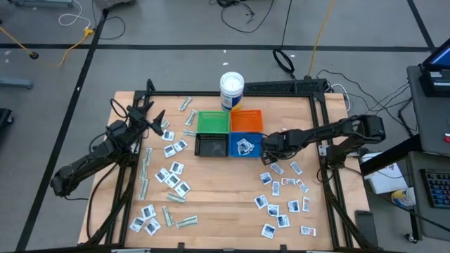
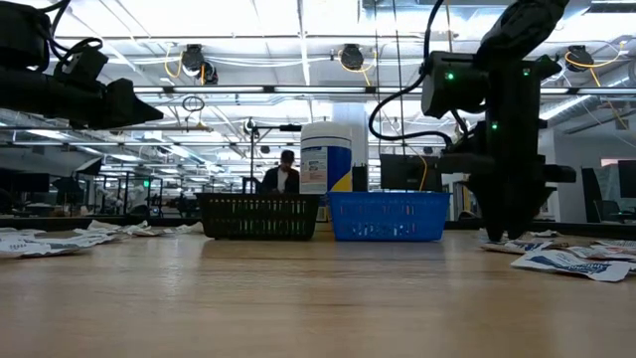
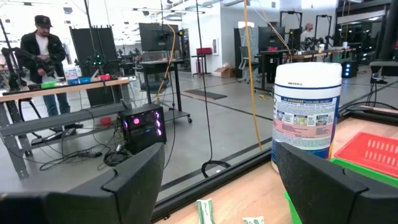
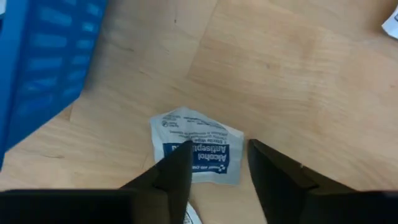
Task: Pick & Place First Aid Supplies
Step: Put the blue alcohol pad into the blue basket
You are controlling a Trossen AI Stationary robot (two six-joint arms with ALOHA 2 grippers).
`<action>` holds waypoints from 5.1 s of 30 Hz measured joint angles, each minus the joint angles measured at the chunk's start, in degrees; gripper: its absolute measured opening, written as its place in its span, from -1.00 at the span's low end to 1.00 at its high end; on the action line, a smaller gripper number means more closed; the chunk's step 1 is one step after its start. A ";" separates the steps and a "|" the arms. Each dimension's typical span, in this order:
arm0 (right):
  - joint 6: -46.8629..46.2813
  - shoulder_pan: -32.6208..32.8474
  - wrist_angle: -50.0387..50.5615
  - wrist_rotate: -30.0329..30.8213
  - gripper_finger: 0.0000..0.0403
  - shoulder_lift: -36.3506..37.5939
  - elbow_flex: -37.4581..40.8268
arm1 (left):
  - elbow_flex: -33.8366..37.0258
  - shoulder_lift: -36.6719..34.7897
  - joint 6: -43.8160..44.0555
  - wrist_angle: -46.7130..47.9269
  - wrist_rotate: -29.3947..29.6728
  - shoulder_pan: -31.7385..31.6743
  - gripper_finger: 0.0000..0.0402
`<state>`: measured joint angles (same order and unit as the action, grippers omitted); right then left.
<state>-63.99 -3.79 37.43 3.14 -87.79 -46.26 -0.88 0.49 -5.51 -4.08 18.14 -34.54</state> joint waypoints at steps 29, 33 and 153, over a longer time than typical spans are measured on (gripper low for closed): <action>0.62 -2.32 21.76 0.12 -0.99 0.37 -15.36 | 0.00 0.00 0.01 0.00 0.00 -0.01 0.53; 0.61 -3.59 27.11 1.39 -0.99 0.42 -19.64 | 0.00 0.00 0.01 0.00 -0.01 -0.01 0.53; -14.99 19.45 26.13 1.19 -0.17 -7.19 -29.50 | 0.00 -0.02 0.01 0.00 -0.01 0.01 0.53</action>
<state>-78.98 15.66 63.56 4.32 -94.98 -75.76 -0.88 0.47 -5.50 -4.08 18.13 -34.52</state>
